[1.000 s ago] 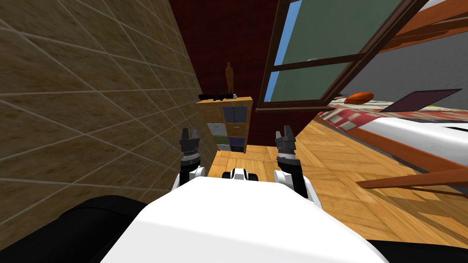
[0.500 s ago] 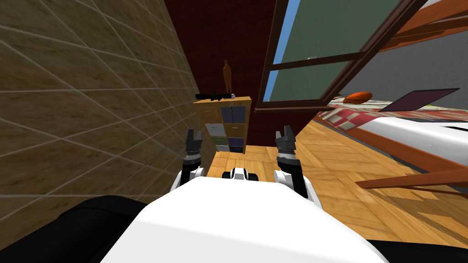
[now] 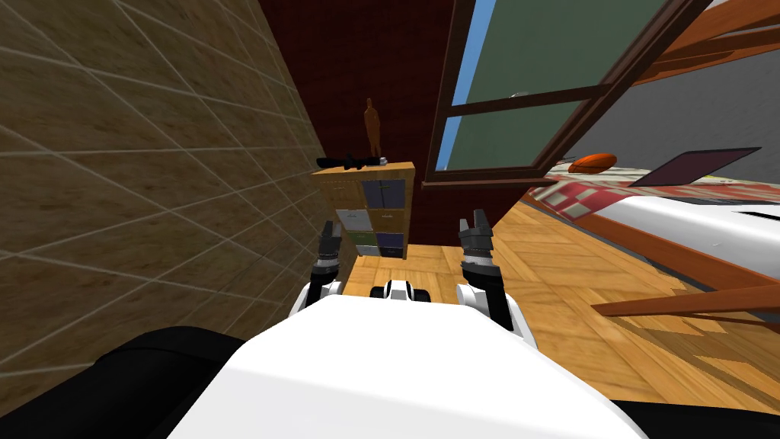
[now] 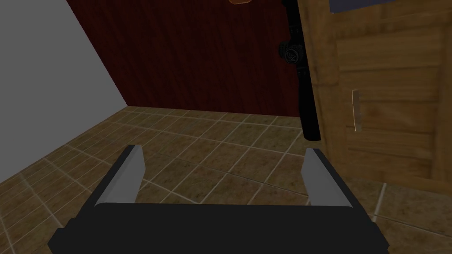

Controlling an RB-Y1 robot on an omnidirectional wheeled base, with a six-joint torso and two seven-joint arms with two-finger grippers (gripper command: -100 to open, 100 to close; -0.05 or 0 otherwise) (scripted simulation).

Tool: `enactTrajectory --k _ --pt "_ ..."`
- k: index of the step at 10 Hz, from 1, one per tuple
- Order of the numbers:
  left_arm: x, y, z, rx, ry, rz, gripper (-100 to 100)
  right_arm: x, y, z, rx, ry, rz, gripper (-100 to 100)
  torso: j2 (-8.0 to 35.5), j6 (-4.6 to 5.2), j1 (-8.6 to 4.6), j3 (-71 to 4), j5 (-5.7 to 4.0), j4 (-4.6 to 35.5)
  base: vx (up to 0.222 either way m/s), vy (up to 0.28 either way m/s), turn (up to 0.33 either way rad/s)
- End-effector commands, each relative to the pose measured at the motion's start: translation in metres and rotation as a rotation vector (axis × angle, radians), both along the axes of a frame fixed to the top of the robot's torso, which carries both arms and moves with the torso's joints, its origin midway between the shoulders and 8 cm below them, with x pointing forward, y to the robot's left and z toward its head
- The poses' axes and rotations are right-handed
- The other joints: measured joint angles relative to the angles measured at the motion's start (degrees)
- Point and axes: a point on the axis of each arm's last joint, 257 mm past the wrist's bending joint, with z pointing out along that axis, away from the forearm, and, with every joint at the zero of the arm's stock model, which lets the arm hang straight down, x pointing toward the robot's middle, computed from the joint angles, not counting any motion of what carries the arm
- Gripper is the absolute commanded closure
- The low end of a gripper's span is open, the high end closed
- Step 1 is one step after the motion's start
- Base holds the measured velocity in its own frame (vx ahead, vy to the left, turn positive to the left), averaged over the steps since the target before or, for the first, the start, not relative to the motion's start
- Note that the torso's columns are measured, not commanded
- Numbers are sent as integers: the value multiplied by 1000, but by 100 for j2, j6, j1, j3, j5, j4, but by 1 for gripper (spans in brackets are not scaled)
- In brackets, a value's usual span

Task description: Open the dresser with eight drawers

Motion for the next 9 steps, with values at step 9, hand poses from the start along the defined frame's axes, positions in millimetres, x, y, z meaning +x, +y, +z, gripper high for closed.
enactTrajectory --k 9 --pt "30 5 -94 18 182 17 -100 0 0 0 0 0 0 0 -2 0 -6 -2 -1 -1 88 -37 -33"
